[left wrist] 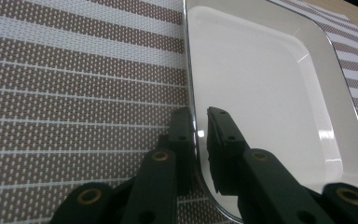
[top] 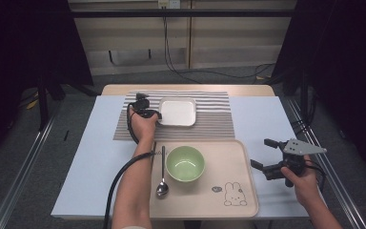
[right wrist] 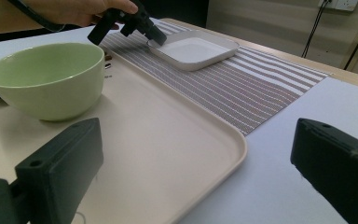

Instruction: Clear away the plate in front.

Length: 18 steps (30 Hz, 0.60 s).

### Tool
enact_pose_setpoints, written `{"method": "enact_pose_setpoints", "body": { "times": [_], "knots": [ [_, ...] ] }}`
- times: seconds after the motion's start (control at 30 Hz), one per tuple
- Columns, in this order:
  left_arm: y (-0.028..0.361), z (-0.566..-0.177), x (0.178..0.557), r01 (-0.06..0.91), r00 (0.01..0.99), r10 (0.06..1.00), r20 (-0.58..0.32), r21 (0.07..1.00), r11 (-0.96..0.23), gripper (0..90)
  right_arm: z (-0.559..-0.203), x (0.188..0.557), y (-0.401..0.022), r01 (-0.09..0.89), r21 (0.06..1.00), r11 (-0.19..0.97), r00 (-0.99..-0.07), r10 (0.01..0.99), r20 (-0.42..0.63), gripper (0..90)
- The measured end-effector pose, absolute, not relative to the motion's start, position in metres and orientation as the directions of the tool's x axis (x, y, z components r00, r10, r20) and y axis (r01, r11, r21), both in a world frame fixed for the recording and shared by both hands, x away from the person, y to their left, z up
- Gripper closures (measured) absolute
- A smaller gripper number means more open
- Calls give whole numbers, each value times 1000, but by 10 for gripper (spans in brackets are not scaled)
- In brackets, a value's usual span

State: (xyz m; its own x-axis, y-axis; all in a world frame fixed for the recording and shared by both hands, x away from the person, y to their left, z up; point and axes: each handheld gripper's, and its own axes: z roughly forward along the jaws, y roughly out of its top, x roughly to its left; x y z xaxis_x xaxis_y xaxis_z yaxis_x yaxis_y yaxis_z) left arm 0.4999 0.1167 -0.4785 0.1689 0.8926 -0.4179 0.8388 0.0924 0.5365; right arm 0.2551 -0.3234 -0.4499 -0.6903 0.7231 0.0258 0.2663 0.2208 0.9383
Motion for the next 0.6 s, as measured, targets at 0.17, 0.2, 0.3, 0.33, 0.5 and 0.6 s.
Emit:
{"method": "enact_pose_setpoints", "body": {
  "times": [0.17, 0.2, 0.3, 0.33, 0.5, 0.6],
  "knots": [
    [118, -478, 501, 845, 164, 894, -417, 527, 91, 845, -450, 255, -323, 268, 938, 221, -689, 725, 26, 18],
    [118, -478, 501, 846, 161, 893, -420, 525, 94, 851, -450, 255, -323, 268, 938, 222, -689, 725, 25, 18],
    [118, -477, 501, 851, 137, 893, -429, 513, 116, 869, -450, 255, -323, 268, 938, 219, -686, 727, 26, 17],
    [118, -477, 501, 851, 130, 892, -432, 511, 123, 881, -450, 255, -324, 265, 938, 221, -690, 723, 25, 18],
    [117, -476, 501, 859, 130, 894, -429, 499, 115, 889, -450, 255, -325, 268, 939, 218, -686, 727, 27, 18],
    [115, -474, 501, 863, 134, 894, -428, 494, 107, 890, -450, 255, -326, 264, 940, 219, -684, 729, 22, 18]
  ]
}}
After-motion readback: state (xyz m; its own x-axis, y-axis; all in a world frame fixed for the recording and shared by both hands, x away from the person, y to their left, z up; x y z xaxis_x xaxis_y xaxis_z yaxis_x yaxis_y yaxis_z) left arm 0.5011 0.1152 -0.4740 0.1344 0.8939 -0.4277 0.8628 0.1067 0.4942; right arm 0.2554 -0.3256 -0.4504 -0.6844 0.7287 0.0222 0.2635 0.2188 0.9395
